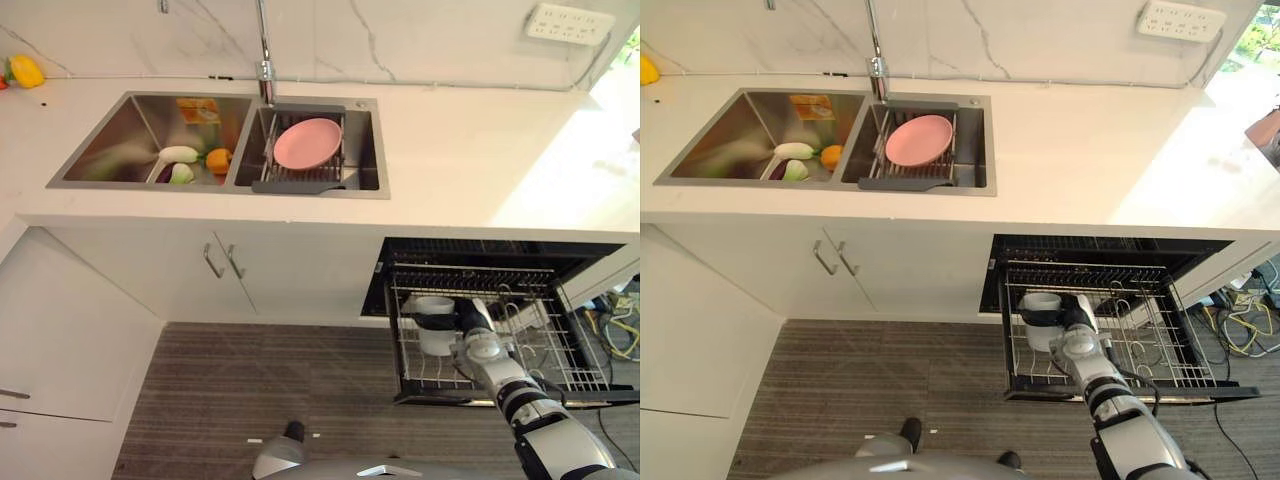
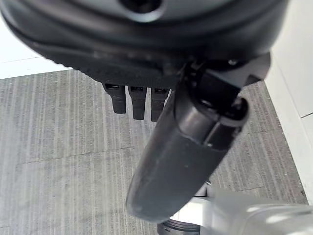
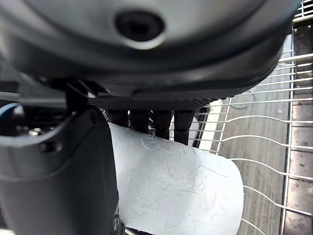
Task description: Place the dishes in the dishwasher.
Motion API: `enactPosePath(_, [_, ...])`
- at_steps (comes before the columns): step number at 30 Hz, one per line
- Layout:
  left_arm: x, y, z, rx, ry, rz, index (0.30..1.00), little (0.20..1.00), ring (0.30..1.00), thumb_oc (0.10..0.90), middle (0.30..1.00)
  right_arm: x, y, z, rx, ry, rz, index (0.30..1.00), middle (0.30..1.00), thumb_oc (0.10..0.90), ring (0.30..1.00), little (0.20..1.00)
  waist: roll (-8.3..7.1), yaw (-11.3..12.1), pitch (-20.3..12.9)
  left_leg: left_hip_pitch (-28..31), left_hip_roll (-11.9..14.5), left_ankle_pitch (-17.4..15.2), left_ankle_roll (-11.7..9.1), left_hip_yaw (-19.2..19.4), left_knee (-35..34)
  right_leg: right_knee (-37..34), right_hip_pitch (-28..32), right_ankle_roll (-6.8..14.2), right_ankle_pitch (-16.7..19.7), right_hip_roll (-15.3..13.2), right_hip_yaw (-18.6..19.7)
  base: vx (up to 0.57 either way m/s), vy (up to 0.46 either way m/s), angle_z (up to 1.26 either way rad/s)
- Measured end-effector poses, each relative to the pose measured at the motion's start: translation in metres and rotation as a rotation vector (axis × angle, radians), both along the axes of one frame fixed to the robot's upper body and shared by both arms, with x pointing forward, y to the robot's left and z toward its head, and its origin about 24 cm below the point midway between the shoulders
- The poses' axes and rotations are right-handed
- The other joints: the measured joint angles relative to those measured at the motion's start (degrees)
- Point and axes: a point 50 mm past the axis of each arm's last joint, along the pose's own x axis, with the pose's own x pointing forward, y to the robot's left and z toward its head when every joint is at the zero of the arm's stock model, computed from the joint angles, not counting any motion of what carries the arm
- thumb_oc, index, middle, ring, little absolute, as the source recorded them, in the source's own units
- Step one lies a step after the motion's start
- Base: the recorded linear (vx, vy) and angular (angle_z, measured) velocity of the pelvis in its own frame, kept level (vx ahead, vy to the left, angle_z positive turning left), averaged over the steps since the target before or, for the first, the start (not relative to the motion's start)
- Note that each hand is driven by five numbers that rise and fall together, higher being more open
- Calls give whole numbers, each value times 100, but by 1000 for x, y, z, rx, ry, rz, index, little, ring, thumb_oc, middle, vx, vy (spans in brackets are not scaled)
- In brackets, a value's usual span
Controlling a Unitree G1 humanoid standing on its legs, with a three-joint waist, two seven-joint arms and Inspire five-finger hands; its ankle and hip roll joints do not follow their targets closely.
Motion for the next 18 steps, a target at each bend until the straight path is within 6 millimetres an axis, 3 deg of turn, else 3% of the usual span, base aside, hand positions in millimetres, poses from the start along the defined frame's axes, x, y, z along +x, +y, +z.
enactPosePath(1, [8, 0, 0, 1, -18, -18, 900, 900, 900, 800, 900, -1, 0, -2, -1, 11, 1, 561, 561, 574, 561, 561, 5, -1, -3, 0, -1, 0, 0, -1, 0, 1, 1, 0, 0, -1, 0, 0, 0, 0])
enactPosePath(2, [14, -1, 1, 2, -30, -42, 900, 900, 900, 800, 900, -1, -1, -3, -4, 24, 4, 648, 648, 632, 648, 648, 5, -10, -3, 0, 0, 0, 0, 0, 0, 1, 1, 0, 0, -1, 1, 0, 0, 0])
enactPosePath(3, [19, -1, 1, 3, -44, -53, 900, 900, 900, 800, 900, -1, -2, -3, -6, 32, 3, 900, 900, 800, 900, 900, 3, -19, -4, 0, 0, 0, 0, 0, 0, 2, 0, 1, 0, 0, 2, 0, 0, 0])
enactPosePath(7, [37, -5, 3, -1, -90, -112, 900, 900, 900, 800, 900, 1, -3, -3, -28, 49, 14, 900, 900, 800, 900, 900, 0, -65, -13, -1, 3, 0, 1, 12, -1, 3, -12, -21, 14, 4, 14, 0, 0, 0])
enactPosePath(18, [40, -5, 3, -1, -95, -116, 900, 900, 900, 800, 900, 11, 1, 5, -23, 10, 32, 900, 900, 800, 900, 900, 58, -265, -68, 29, 24, -3, 5, 76, -3, 1, -48, -24, 16, 16, 73, -1, 3, -2])
